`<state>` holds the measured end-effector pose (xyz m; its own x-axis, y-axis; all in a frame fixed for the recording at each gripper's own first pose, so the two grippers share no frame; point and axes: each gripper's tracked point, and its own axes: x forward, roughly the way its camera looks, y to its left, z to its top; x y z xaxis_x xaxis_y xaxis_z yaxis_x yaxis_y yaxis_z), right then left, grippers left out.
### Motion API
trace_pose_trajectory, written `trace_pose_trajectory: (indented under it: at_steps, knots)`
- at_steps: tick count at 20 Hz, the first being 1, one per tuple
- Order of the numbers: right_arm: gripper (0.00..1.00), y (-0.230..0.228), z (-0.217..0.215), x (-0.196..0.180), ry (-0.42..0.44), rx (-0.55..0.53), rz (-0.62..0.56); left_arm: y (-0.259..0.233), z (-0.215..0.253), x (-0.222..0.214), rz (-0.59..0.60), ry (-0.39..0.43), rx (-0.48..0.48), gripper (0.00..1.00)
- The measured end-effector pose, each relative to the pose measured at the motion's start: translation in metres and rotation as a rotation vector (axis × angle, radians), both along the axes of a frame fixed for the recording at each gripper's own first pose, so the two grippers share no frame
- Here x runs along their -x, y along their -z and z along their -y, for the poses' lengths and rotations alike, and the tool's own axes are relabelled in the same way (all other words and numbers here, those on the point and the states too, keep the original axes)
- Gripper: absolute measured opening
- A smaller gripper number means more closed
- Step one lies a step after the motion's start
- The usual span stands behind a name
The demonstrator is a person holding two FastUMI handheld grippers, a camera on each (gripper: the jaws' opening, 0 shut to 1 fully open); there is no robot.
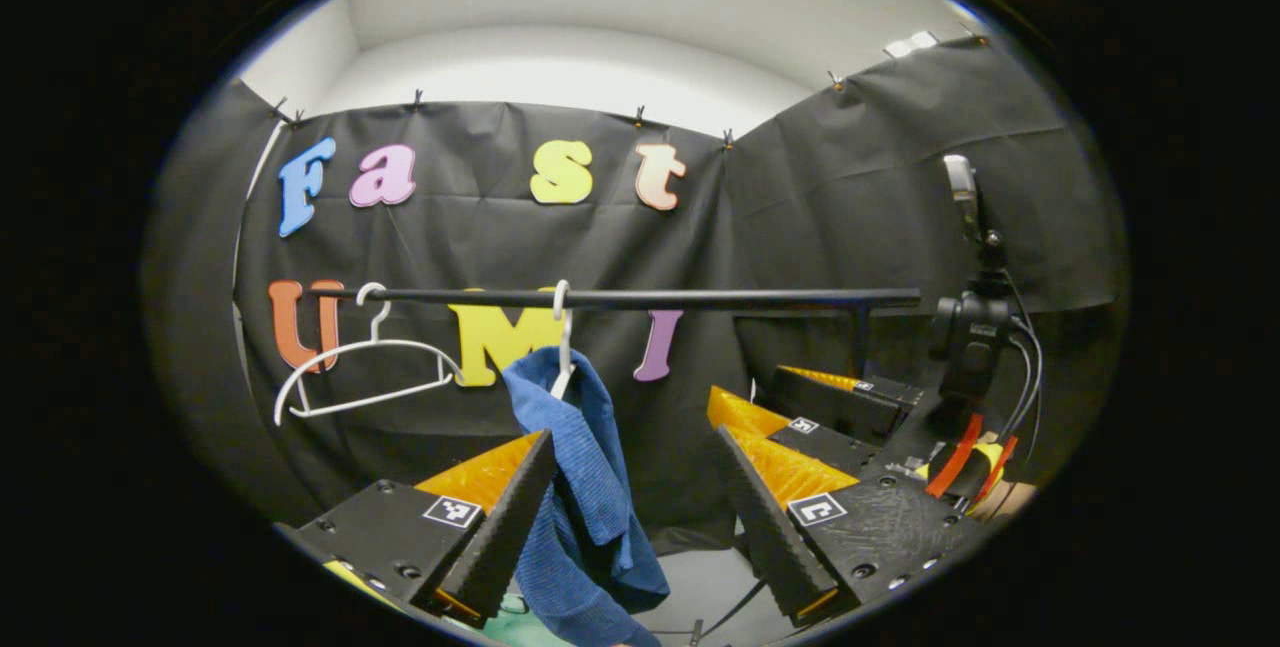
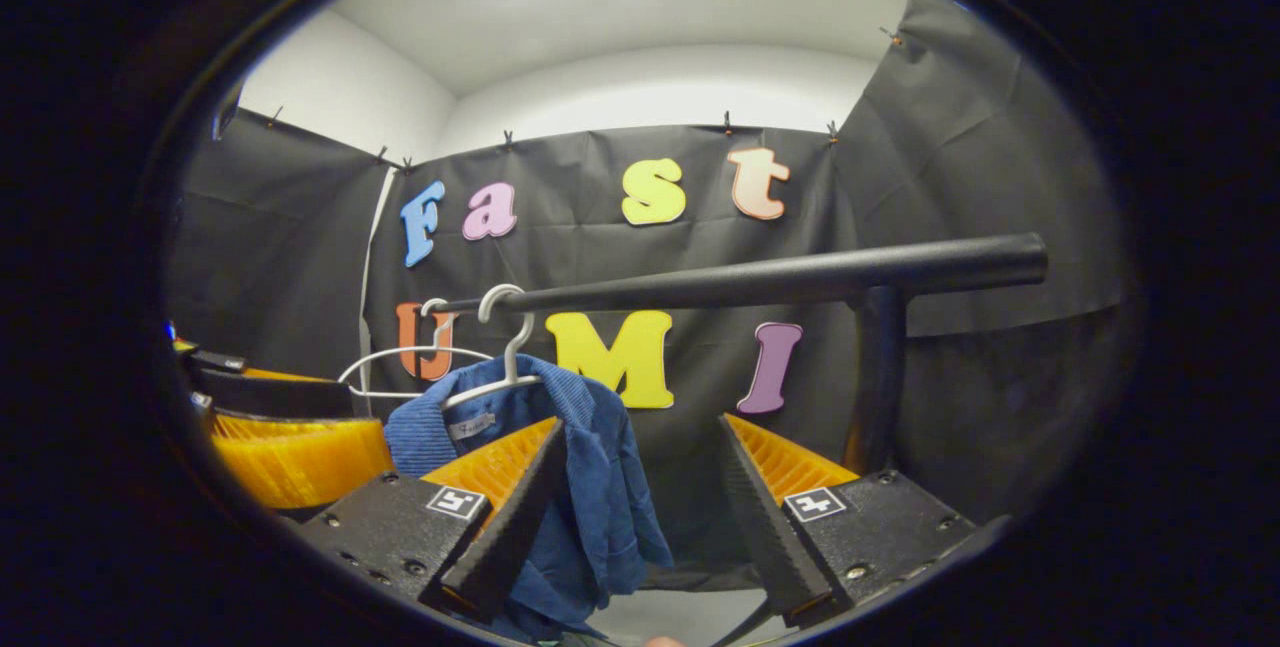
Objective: Grasp the clothes on the hanger with both hands and then place them into the laundry hamper below.
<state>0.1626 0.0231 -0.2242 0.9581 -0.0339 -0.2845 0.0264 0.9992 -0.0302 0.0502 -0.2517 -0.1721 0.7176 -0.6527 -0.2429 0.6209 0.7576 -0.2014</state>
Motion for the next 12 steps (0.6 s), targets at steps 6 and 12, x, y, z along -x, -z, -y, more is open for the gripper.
trace_pose_trajectory:
  at_steps: [6, 12]
  knots:
    - [0.94, 0.005, -0.001, -0.002, 0.007, 0.031, -0.007, 0.032, -0.01, -0.01, -0.119, -0.033, -0.025, 0.88]
    - [0.94, 0.034, -0.016, -0.009, -0.001, 0.038, -0.048, 0.072, -0.038, -0.026, -0.179, -0.172, -0.138, 0.89]
